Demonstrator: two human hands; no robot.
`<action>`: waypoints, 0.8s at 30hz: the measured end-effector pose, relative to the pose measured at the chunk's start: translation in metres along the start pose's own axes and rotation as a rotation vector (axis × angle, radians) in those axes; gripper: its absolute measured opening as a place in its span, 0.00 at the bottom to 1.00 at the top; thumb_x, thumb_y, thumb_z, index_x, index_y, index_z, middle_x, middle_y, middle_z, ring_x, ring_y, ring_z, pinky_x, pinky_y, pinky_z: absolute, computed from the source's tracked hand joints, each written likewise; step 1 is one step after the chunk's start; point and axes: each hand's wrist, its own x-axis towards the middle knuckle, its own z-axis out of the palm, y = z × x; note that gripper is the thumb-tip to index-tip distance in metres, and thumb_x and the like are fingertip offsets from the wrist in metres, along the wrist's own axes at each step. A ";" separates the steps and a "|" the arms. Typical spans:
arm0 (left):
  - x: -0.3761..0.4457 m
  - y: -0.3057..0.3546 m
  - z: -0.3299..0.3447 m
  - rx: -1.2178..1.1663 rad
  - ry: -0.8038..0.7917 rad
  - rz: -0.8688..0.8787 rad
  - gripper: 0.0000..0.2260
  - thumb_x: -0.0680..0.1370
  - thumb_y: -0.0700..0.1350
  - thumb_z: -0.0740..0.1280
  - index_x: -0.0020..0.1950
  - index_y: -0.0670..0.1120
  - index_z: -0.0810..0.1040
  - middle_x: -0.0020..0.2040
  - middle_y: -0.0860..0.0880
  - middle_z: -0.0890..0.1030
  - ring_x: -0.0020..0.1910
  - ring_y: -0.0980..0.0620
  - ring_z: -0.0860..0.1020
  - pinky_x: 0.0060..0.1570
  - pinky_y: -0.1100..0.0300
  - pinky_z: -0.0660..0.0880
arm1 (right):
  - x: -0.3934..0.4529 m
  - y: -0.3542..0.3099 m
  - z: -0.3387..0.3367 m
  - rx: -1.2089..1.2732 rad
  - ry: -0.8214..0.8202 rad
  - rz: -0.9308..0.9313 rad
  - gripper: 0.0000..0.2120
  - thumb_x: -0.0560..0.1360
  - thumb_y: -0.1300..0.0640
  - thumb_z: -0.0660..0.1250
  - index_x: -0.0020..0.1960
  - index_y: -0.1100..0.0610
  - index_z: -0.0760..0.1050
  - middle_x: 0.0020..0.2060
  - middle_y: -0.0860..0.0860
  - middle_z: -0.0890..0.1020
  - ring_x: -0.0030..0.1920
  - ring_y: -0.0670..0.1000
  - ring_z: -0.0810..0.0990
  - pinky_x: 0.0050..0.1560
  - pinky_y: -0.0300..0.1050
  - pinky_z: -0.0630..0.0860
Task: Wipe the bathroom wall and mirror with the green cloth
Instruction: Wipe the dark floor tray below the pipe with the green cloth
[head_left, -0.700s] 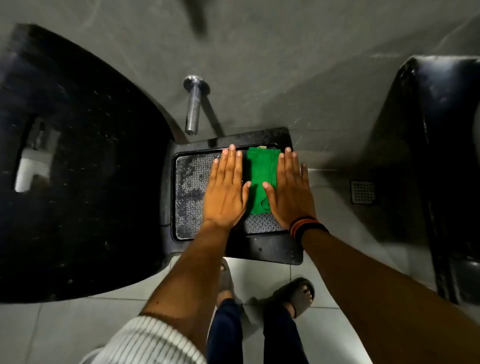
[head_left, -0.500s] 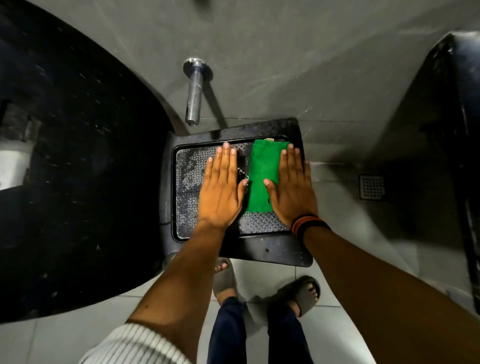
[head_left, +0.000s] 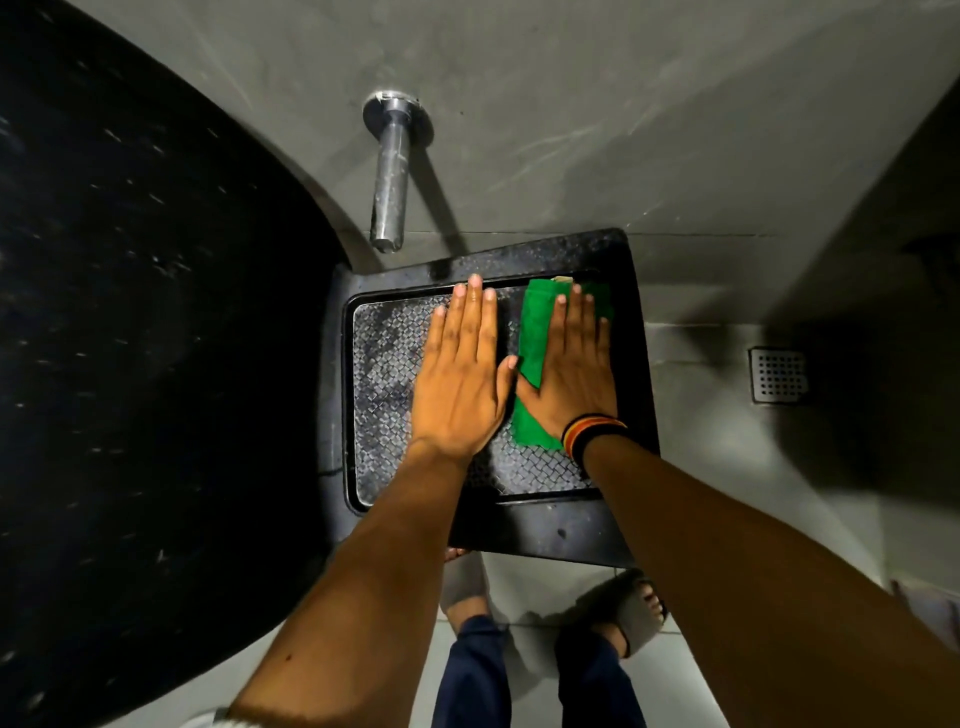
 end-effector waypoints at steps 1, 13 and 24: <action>0.001 -0.001 0.001 -0.004 0.001 0.003 0.32 0.87 0.55 0.48 0.86 0.37 0.47 0.86 0.38 0.47 0.86 0.42 0.46 0.84 0.45 0.48 | 0.000 0.000 0.003 0.000 0.007 0.005 0.47 0.76 0.31 0.42 0.80 0.66 0.44 0.80 0.65 0.47 0.80 0.64 0.46 0.79 0.63 0.46; 0.008 0.001 -0.009 0.033 0.033 0.045 0.32 0.88 0.55 0.47 0.86 0.38 0.45 0.86 0.38 0.43 0.86 0.42 0.43 0.84 0.45 0.48 | 0.004 0.002 -0.003 0.307 0.137 0.006 0.33 0.78 0.66 0.61 0.79 0.64 0.52 0.80 0.61 0.56 0.81 0.59 0.51 0.81 0.52 0.47; 0.048 0.056 -0.128 -0.101 0.281 0.140 0.32 0.85 0.52 0.56 0.85 0.37 0.55 0.86 0.38 0.53 0.85 0.42 0.51 0.83 0.45 0.50 | -0.039 0.033 -0.153 0.602 0.481 -0.012 0.35 0.71 0.59 0.53 0.77 0.67 0.57 0.78 0.62 0.59 0.78 0.58 0.56 0.79 0.49 0.49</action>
